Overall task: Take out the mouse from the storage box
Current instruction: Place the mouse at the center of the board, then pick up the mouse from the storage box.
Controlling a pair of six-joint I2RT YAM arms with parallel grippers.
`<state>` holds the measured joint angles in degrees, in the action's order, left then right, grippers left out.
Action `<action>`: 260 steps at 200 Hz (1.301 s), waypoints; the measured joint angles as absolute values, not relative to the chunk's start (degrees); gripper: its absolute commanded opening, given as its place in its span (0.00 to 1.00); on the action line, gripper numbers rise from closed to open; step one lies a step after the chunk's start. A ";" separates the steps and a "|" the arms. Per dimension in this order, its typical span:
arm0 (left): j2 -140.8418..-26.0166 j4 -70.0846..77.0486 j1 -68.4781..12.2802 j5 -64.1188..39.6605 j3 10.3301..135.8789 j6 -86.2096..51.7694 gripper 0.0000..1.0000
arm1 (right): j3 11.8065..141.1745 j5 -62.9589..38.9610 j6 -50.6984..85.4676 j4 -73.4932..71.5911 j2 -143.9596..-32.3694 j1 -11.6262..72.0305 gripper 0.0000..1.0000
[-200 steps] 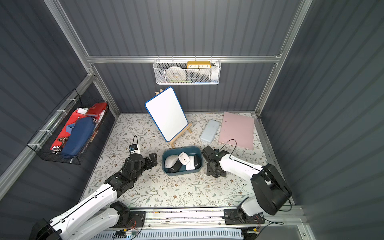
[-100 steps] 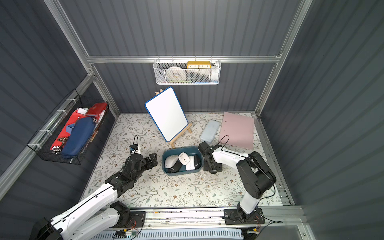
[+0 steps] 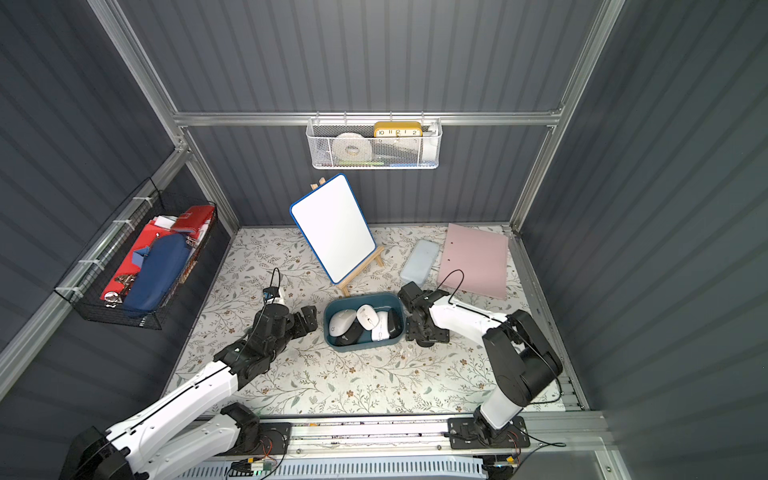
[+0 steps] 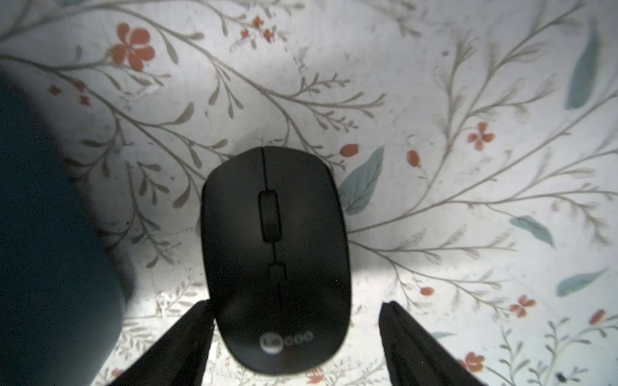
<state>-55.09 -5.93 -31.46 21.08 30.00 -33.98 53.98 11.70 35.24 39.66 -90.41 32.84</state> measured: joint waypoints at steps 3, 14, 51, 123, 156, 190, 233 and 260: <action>-55.55 -6.22 -31.46 20.53 30.83 -34.00 1.00 | 53.74 11.86 35.24 39.79 -89.47 32.84 0.82; -57.36 -6.79 -31.97 18.92 33.85 -34.72 0.99 | 52.88 13.17 35.24 40.27 -85.27 32.82 0.82; -66.39 -6.33 -42.54 15.66 46.00 -38.33 0.98 | 49.45 17.17 35.27 40.25 -71.44 32.82 0.82; -93.93 -5.72 -49.87 6.11 60.86 -43.27 0.76 | 42.35 21.93 35.46 39.53 -55.92 32.82 0.82; -100.62 -6.72 -52.69 3.92 64.51 -43.59 0.67 | 41.23 22.39 35.48 39.40 -53.43 32.82 0.82; -103.61 -8.67 -53.28 3.38 66.19 -43.48 0.58 | 40.45 22.33 35.53 38.92 -53.43 32.82 0.82; -105.91 -9.26 -53.28 3.25 67.96 -43.31 0.50 | 40.01 22.28 35.53 38.74 -53.82 32.82 0.82; -106.69 -9.21 -53.41 2.83 68.47 -43.31 0.48 | 39.94 22.17 35.57 38.37 -54.22 32.82 0.82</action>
<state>-106.69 -9.21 -53.41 2.83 68.47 -43.31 39.94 22.17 35.57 38.37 -54.22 32.82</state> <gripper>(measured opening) 0.494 0.817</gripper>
